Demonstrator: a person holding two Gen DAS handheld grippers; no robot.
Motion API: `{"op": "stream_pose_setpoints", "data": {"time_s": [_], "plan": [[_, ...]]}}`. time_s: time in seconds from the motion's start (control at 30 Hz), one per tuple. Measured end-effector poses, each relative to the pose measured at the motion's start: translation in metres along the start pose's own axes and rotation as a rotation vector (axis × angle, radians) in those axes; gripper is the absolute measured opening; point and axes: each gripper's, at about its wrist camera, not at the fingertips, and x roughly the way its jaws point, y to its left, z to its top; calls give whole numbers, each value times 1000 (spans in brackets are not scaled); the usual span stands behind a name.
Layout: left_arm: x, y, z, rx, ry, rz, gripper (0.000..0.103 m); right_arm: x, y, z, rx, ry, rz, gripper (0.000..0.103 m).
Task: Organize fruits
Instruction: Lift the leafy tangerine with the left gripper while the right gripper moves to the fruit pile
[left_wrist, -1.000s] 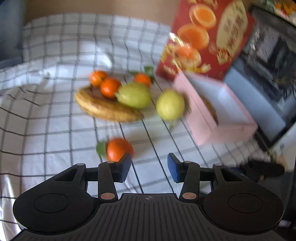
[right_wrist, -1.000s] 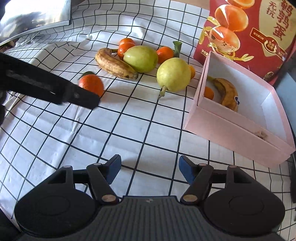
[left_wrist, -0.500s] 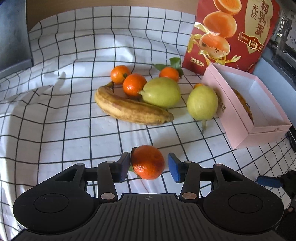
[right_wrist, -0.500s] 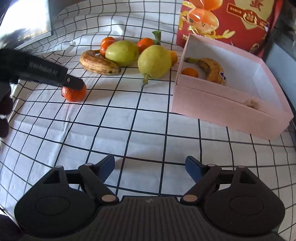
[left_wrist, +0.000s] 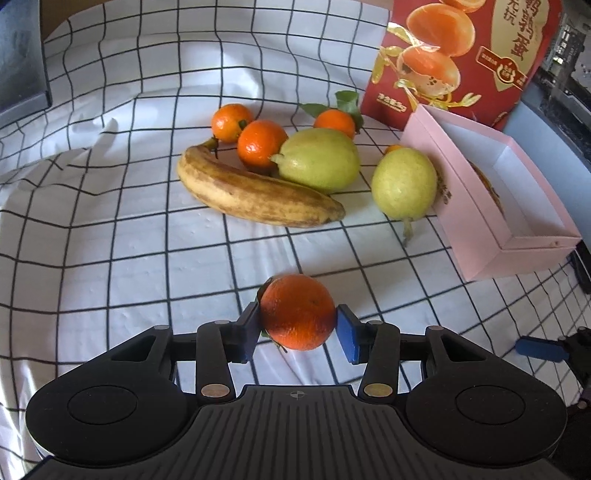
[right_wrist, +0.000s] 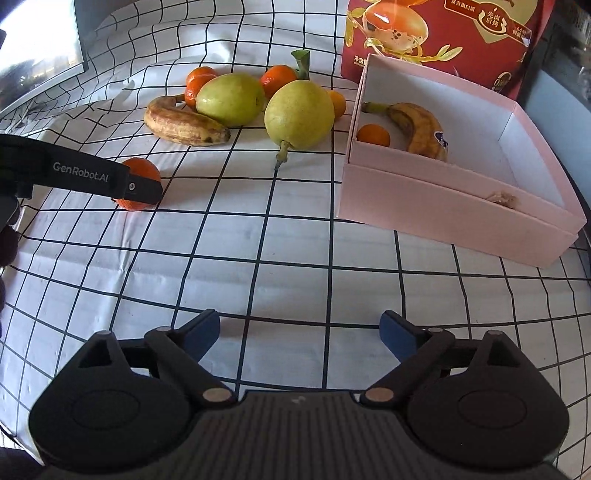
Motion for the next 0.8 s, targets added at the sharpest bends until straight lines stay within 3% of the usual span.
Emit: {"op": "stream_pose_setpoints", "data": {"time_s": [0.27,0.47,0.8], "plan": [[-13,-8,-15,-4,30,-41,49,2,1,-1,-4,3,2,96],[-27,-3,-29,-9,41,-25,49,4,1,5,-32,20,15,93],[-49,34,-39,-119,-5,-22,49,0,31,56,-165,-71,22,88]]}}
